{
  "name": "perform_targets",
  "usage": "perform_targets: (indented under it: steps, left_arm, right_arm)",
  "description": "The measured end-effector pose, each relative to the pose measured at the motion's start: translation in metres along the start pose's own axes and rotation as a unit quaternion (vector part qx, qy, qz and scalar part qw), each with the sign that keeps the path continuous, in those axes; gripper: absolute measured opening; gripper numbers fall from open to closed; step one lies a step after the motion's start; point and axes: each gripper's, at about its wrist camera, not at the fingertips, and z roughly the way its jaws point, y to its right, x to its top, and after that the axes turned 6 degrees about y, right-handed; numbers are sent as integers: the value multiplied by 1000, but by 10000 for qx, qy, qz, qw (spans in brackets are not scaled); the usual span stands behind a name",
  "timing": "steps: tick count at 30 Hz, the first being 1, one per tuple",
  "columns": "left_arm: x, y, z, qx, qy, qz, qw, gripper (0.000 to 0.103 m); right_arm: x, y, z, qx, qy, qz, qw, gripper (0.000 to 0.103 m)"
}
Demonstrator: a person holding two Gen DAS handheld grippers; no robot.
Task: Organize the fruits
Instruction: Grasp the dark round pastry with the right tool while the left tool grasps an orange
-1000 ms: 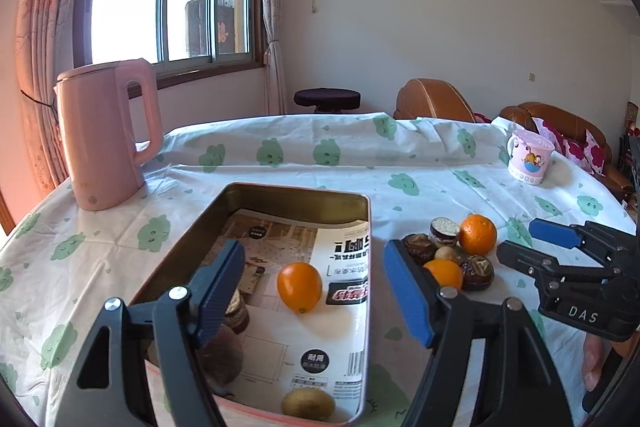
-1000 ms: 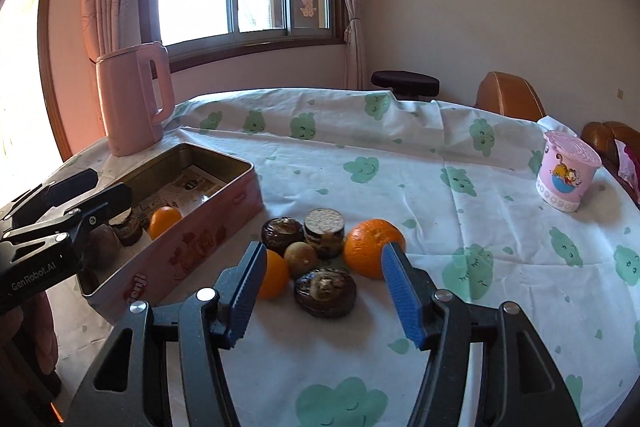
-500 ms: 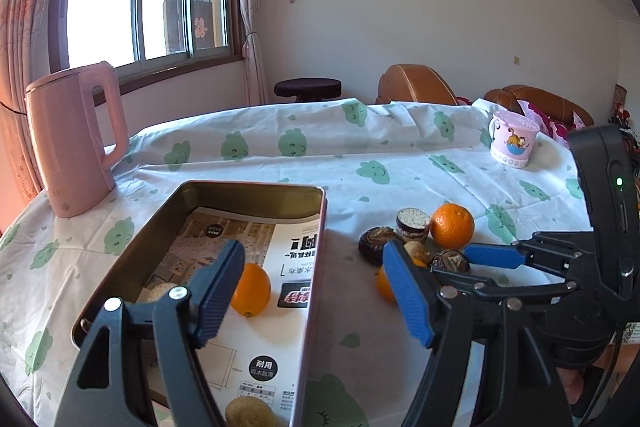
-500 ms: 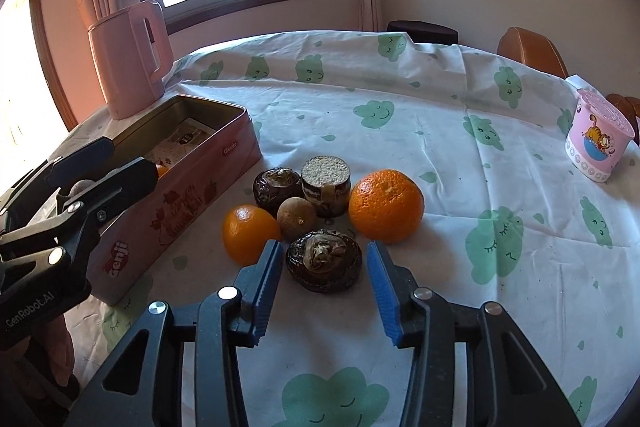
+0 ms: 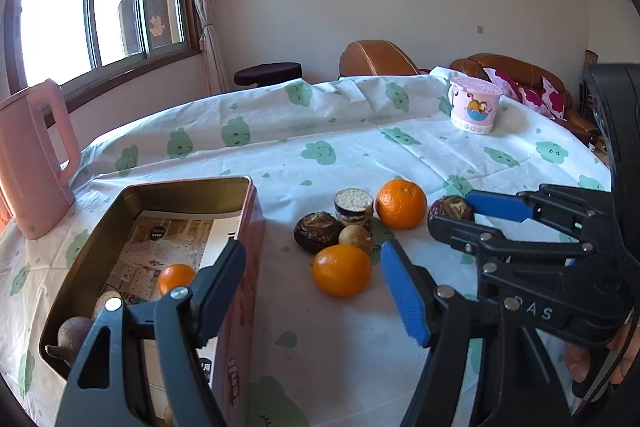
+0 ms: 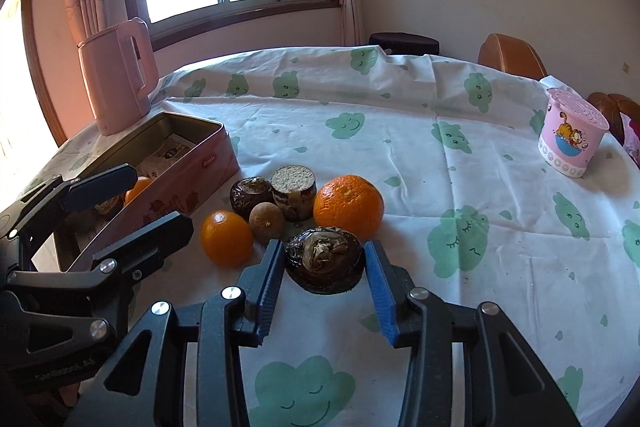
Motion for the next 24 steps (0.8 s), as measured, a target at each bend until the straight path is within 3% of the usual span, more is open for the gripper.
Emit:
perform_targets:
  steps: [4,11,12,13,24]
  left_arm:
    - [0,13,19,-177,-414,156,9989,58]
    - [-3,22,43,-137,-946,253,9951,49]
    - [-2,21,44,-112,-960,228,9951,41]
    - [-2,20,45,-128,-964,191,9951,41]
    - [3,15,28,-68,-498,115,9987,40]
  right_arm:
    - [1,17,-4,-230,86,110,9996,43]
    - [2,20,-5,-123,114,147,9998,44]
    - [2,20,-4,-99,101,144,9998,44]
    - [2,20,-4,-65,96,154,9998,44]
    - [1,14,-19,-57,474,43,9988,44]
